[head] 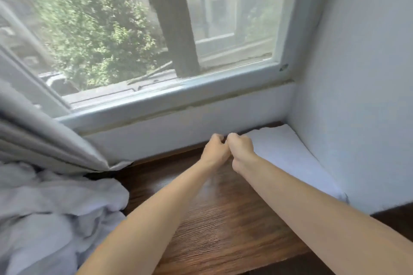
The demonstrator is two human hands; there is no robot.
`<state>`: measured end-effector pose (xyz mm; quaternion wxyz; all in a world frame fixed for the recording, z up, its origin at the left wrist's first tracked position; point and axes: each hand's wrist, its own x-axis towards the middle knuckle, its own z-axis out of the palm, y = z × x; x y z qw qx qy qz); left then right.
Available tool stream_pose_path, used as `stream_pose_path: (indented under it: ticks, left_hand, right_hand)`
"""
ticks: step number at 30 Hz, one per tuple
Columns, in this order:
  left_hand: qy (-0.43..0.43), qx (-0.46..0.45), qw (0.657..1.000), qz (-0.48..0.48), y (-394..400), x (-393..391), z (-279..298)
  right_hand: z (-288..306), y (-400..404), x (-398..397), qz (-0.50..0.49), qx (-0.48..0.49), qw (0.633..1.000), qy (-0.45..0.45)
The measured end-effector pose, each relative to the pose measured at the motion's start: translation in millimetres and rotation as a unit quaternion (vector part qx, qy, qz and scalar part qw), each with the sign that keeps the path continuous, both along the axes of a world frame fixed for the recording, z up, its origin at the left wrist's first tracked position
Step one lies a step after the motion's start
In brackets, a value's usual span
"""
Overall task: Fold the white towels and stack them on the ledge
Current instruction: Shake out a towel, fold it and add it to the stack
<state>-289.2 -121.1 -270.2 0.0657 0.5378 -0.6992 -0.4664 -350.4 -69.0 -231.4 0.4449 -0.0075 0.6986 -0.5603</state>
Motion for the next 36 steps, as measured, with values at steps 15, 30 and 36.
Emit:
stream_pose_path:
  ticks: [15, 30, 36]
  left_hand:
    - [-0.086, -0.078, 0.973, 0.198, -55.5, 392.0, 51.5]
    - [-0.231, -0.301, 0.915, 0.135, -103.3, 584.8, 69.0]
    - [-0.257, -0.258, 0.923, 0.123, -121.8, 575.8, 92.4]
  right_hand:
    - [16.9, -107.5, 325.4, 0.421, -0.041, 0.905, -0.046]
    - [2.9, -152.5, 445.9, 0.438, -0.108, 0.774, 0.444]
    - [95.6, -169.8, 446.1, 0.411, -0.252, 0.714, 0.507]
